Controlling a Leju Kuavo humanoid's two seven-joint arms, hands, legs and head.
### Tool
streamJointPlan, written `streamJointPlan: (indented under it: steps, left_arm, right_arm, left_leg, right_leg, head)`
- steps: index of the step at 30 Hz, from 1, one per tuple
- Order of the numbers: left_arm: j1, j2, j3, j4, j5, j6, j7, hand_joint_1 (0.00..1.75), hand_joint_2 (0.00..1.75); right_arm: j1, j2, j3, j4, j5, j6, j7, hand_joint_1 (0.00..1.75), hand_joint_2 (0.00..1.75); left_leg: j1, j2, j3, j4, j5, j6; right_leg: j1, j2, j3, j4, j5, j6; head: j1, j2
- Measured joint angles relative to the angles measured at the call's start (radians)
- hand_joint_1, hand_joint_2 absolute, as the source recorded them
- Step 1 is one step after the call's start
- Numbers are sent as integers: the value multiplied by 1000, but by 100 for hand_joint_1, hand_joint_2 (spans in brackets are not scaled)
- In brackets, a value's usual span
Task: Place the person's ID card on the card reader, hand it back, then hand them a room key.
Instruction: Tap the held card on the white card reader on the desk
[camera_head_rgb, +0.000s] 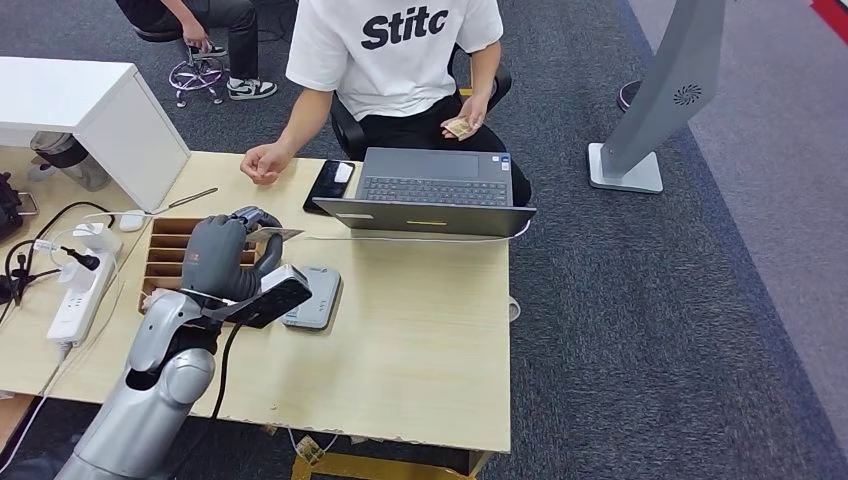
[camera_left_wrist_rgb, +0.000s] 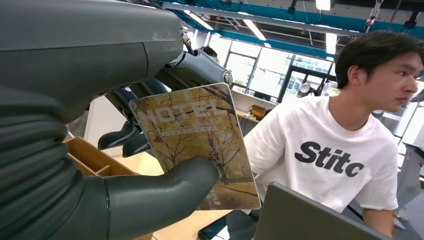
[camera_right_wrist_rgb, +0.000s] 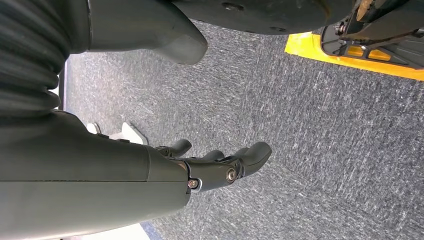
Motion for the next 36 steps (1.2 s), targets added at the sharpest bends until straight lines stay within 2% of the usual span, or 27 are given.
streamJointPlan:
  steps: [7,13,19,25,36]
  left_arm:
    - [48,34,0,-5,-81,-37,65,175,175]
    - [46,31,-12,102,-291,79,94,175,175]
    - [3,-3,-42,235,-361,126,83,175,175]
    - [-77,-45,-100,357,-421,156,63,175,175]
    - [-186,-118,-184,491,-439,147,59,175,175]
  right_arm:
    - [2,1,0,1,4,2,5,0,175]
    - [0,1,0,1,29,5,18,0,175]
    - [-2,2,4,1,49,9,18,0,175]
    - [-7,2,16,1,70,16,22,0,175]
    - [-10,2,21,1,75,21,22,0,175]
  left_leg:
    - [0,0,0,0,0,0]
    - [0,0,0,0,0,0]
    - [0,0,0,0,0,0]
    - [0,0,0,1,0,0]
    - [0,0,0,1,0,0]
  right_leg:
    - [0,0,0,0,0,0]
    - [0,0,0,0,0,0]
    - [0,0,0,0,0,0]
    - [0,0,0,0,0,0]
    - [0,0,0,0,0,0]
  head:
    - [0,0]
    - [0,0]
    - [0,0]
    - [0,0]
    - [0,0]
